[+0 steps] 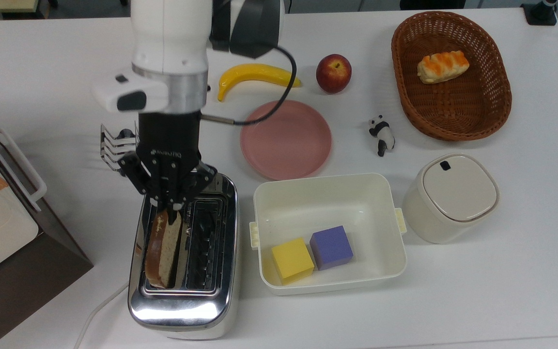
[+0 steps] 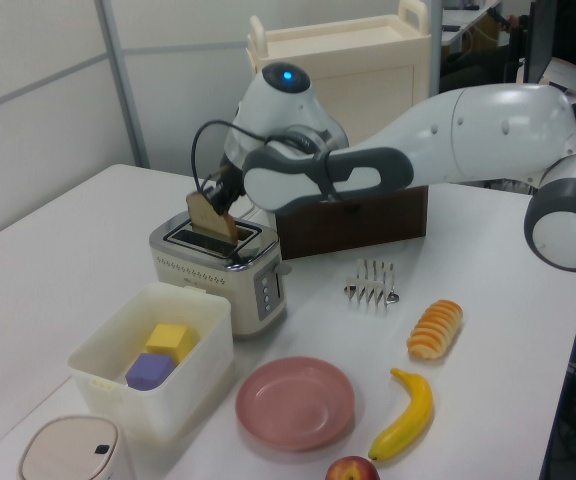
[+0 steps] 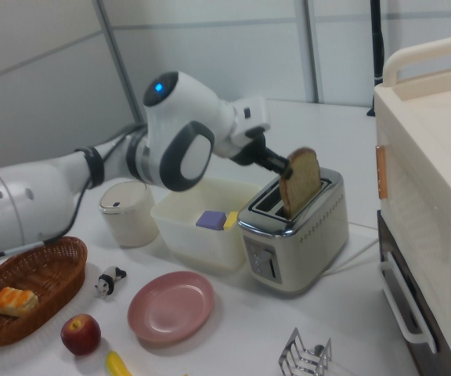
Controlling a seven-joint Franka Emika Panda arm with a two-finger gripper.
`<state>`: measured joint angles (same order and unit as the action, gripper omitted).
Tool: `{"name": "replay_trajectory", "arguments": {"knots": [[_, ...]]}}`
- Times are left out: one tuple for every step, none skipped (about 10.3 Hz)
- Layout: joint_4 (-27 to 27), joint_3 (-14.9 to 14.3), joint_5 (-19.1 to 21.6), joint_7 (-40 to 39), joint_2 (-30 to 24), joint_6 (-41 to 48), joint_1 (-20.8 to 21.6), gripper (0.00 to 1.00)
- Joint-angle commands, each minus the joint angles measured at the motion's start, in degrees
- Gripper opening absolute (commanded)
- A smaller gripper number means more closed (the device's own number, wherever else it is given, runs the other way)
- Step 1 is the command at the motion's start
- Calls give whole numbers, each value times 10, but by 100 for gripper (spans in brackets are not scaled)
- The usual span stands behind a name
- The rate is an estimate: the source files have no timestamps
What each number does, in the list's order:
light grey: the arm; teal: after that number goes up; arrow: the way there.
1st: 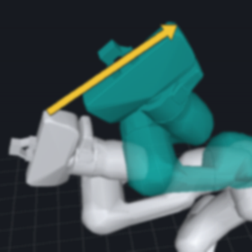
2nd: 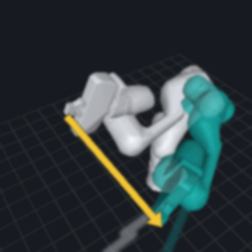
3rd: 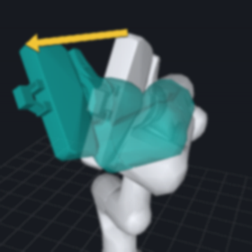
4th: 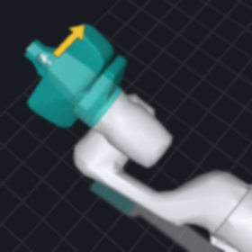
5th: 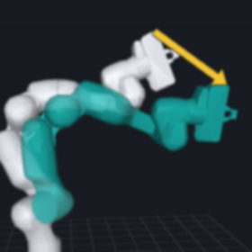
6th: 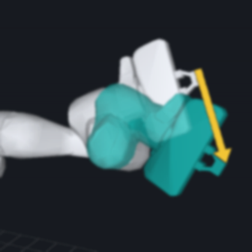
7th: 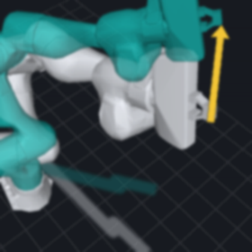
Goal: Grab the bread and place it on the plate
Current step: 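Lift the bread slice up out of the toaster slot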
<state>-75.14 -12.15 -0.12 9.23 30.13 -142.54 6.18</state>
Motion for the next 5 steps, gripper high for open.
{"name": "replay_trajectory", "arguments": {"knots": [[-14, 3, 23, 15, -77, 45, 2, 0], [-14, 1, 35, 15, -98, 58, 1, 0], [-15, -1, 48, 15, -118, 82, 1, 0], [-25, -3, 68, 11, -145, 140, 0, 0], [-34, -3, 85, 7, -161, 199, 0, 0]]}}
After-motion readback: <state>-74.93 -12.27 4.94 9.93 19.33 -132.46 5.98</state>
